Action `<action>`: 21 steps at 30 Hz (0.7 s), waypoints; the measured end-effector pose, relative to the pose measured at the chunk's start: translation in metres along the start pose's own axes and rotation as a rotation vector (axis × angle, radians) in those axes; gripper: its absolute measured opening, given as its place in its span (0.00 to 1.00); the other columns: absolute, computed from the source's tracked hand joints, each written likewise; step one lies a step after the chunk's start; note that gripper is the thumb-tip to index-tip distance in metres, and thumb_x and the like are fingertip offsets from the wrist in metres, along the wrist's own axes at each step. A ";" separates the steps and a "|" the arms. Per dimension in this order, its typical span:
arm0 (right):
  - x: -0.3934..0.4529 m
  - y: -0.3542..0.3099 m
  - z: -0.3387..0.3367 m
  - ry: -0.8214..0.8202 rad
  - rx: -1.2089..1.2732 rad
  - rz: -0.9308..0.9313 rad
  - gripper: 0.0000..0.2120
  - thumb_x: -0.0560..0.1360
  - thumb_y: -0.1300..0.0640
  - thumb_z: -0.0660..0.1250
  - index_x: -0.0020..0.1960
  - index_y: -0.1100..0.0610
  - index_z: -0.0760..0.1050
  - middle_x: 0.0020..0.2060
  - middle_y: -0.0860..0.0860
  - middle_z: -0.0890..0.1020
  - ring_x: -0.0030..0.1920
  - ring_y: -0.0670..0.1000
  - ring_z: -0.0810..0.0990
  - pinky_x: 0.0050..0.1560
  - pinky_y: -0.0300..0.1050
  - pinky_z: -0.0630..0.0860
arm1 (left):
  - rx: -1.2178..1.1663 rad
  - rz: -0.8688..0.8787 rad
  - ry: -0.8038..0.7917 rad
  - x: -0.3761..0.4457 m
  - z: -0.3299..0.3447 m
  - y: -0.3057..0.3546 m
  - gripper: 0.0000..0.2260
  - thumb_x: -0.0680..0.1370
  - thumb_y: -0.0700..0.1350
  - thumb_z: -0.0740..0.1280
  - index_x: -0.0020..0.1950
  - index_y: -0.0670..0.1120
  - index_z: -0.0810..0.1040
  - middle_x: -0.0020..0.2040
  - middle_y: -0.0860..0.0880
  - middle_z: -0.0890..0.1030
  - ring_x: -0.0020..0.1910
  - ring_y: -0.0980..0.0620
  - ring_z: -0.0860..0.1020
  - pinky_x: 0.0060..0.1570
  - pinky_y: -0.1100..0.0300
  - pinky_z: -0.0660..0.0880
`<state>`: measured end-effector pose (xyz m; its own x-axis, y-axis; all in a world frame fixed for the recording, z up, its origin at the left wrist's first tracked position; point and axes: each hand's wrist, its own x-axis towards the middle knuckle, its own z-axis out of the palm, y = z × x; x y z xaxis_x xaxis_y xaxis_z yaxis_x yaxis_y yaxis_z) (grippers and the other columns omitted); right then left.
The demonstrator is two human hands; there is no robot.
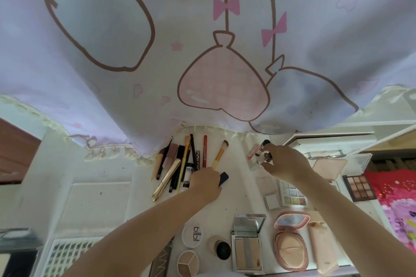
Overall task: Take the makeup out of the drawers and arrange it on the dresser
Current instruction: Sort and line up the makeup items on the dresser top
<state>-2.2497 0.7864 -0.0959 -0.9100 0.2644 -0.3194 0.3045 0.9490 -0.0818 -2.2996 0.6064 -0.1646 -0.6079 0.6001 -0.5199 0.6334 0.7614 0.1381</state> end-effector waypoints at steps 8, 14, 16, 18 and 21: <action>-0.014 -0.003 -0.010 0.284 -0.015 -0.048 0.16 0.73 0.57 0.63 0.59 0.59 0.71 0.48 0.55 0.81 0.50 0.58 0.79 0.46 0.46 0.73 | -0.167 0.052 0.184 -0.011 -0.014 -0.007 0.17 0.80 0.51 0.56 0.64 0.43 0.68 0.61 0.43 0.71 0.62 0.46 0.68 0.57 0.57 0.69; -0.021 -0.025 -0.008 0.519 0.009 -0.242 0.13 0.57 0.56 0.75 0.39 0.61 0.80 0.29 0.53 0.79 0.29 0.55 0.79 0.29 0.45 0.76 | -0.265 0.140 0.351 -0.035 -0.052 -0.026 0.16 0.81 0.50 0.55 0.66 0.46 0.65 0.58 0.46 0.70 0.50 0.50 0.72 0.48 0.63 0.69; -0.022 -0.037 -0.014 0.382 0.241 -0.244 0.12 0.70 0.54 0.67 0.50 0.60 0.78 0.36 0.51 0.79 0.35 0.51 0.79 0.38 0.45 0.76 | -0.197 0.155 0.372 -0.041 -0.062 -0.029 0.15 0.81 0.50 0.55 0.66 0.47 0.66 0.57 0.47 0.74 0.53 0.50 0.72 0.48 0.62 0.64; -0.023 -0.049 -0.023 0.106 0.521 -0.184 0.12 0.77 0.53 0.60 0.59 0.54 0.71 0.41 0.47 0.76 0.36 0.43 0.75 0.41 0.36 0.72 | -0.173 0.194 0.365 -0.045 -0.068 -0.030 0.14 0.81 0.51 0.56 0.65 0.48 0.67 0.55 0.48 0.76 0.52 0.50 0.71 0.45 0.62 0.59; -0.024 -0.062 -0.025 -0.056 0.740 -0.196 0.04 0.79 0.54 0.57 0.53 0.51 0.68 0.35 0.45 0.76 0.29 0.39 0.73 0.33 0.26 0.69 | -0.202 0.254 0.371 -0.050 -0.075 -0.030 0.15 0.80 0.51 0.58 0.65 0.49 0.68 0.53 0.49 0.76 0.48 0.53 0.68 0.49 0.63 0.63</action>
<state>-2.2537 0.7259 -0.0591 -0.9571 0.0755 -0.2797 0.2662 0.6101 -0.7463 -2.3239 0.5718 -0.0795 -0.5994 0.7916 -0.1184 0.7002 0.5903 0.4017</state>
